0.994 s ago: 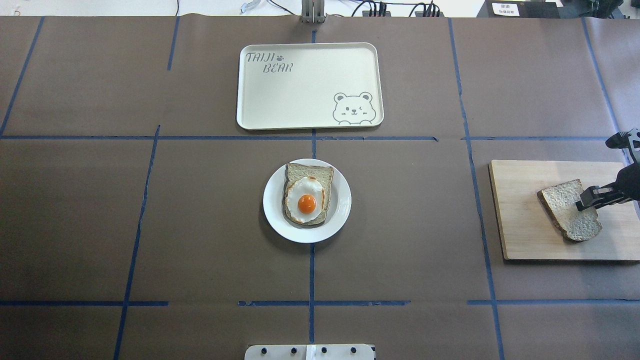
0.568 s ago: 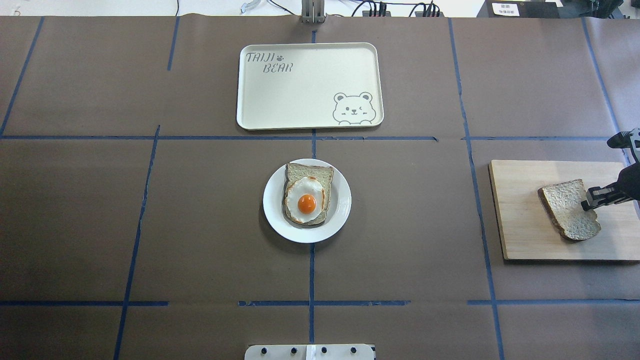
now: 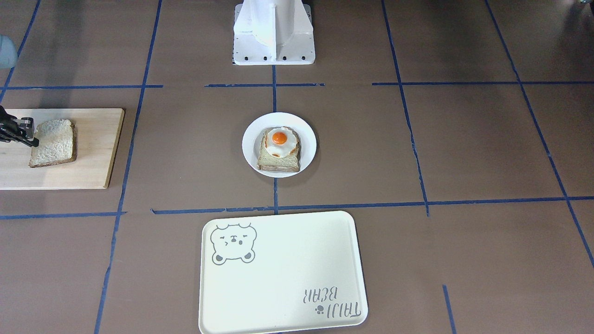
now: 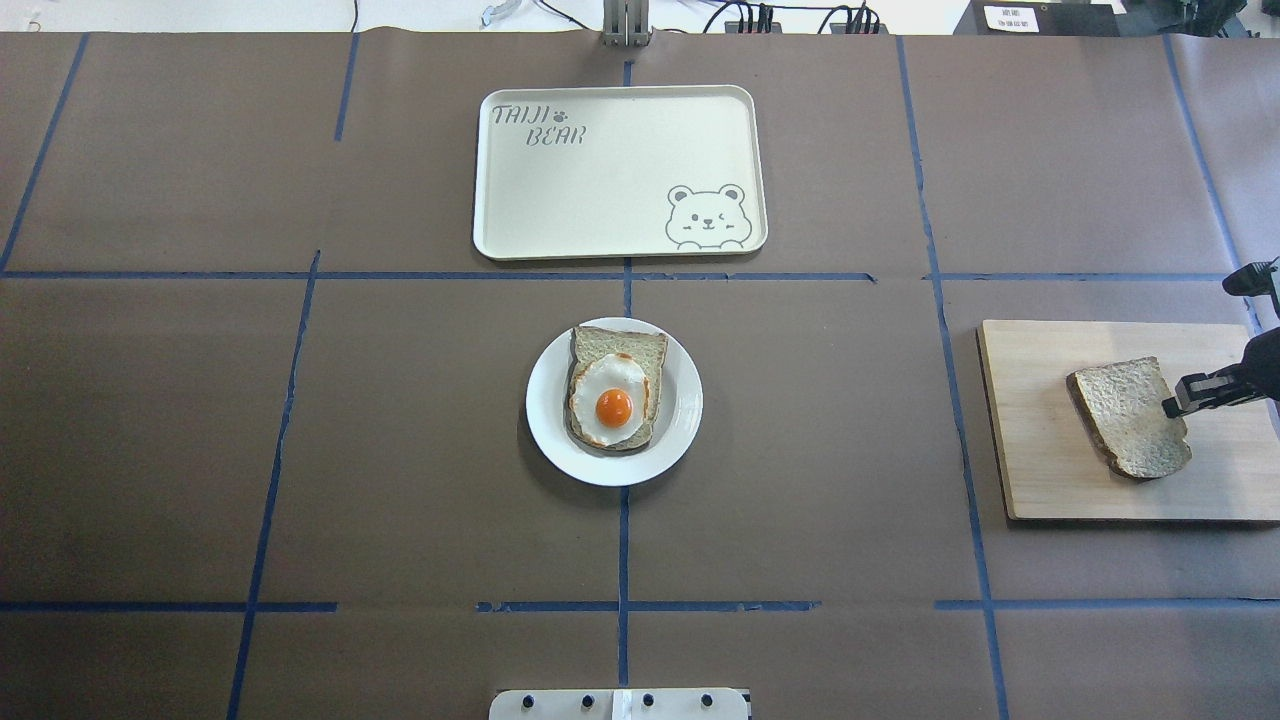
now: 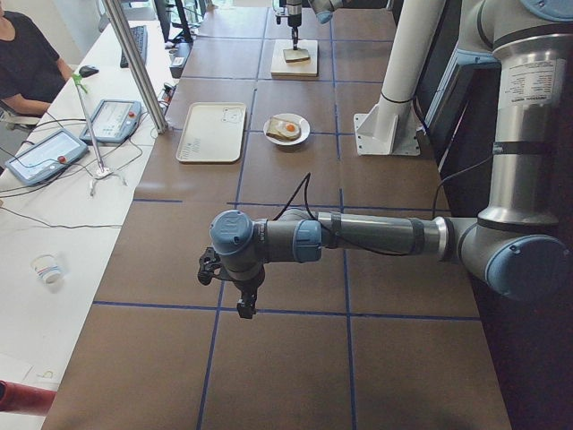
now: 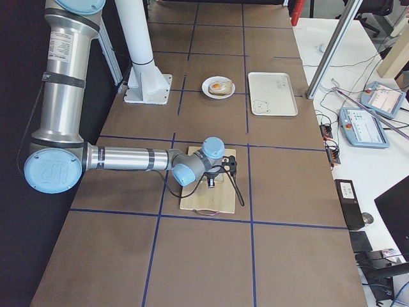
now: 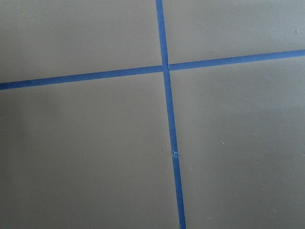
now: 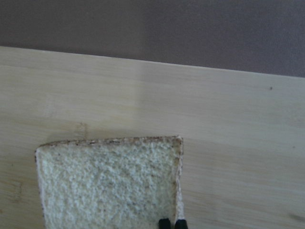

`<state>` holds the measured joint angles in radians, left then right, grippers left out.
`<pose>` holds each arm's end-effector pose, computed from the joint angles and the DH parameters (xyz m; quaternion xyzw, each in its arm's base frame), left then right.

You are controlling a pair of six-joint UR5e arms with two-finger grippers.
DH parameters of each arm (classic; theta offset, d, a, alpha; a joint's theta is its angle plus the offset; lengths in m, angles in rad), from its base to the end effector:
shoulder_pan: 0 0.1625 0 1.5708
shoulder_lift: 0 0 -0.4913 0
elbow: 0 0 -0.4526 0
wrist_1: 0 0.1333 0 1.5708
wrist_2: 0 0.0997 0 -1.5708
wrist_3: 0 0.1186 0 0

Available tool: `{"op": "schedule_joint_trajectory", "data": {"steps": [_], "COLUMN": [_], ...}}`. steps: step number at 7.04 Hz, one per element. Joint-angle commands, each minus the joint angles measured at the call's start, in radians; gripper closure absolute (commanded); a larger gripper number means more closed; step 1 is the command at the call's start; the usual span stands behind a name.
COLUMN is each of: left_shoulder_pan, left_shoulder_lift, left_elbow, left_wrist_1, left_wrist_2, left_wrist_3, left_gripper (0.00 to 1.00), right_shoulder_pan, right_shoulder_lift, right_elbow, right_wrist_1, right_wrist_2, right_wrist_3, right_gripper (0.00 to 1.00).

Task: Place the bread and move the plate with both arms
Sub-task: 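Lower the right gripper onto the bread slice on the wooden board and grasp it, then lift the bread slice with the right gripper and carry it toward the plate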

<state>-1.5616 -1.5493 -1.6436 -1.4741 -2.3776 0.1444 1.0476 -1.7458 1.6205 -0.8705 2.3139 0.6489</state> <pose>-0.0427 -0.5377 0.7170 0.0057 0.3930 0.0617 0.9175 -0.2012 -0.4550 0.7219 0.0276 -0.4362 -0.0466 0.8982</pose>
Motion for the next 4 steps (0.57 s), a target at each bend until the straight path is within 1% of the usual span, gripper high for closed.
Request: {"op": "schedule_joint_trajectory", "data": {"steps": [1, 2, 3, 4], "left_shoulder_pan": [0.000, 0.000, 0.000, 0.000], "left_shoulder_lift": [0.000, 0.000, 0.000, 0.000], "left_elbow": [-0.008, -0.008, -0.010, -0.010], "left_wrist_1": [0.000, 0.000, 0.000, 0.000], "left_wrist_2": [0.000, 0.000, 0.000, 0.000], "left_wrist_3": [0.000, 0.000, 0.000, 0.000], "left_gripper": [0.00, 0.00, 0.00, 0.00], "right_shoulder_pan": [0.035, 0.070, 0.089, 0.089], "right_shoulder_lift": [0.005, 0.014, 0.034, 0.054], "right_elbow": [0.001, 0.010, 0.022, 0.045], "right_wrist_1": [0.118, 0.158, 0.195, 0.223], "right_wrist_2": [0.060, 0.124, 0.168, 0.171], "right_wrist_3": [0.087, 0.121, 0.185, 0.269], "right_gripper": [1.00, 1.00, 1.00, 1.00]}}
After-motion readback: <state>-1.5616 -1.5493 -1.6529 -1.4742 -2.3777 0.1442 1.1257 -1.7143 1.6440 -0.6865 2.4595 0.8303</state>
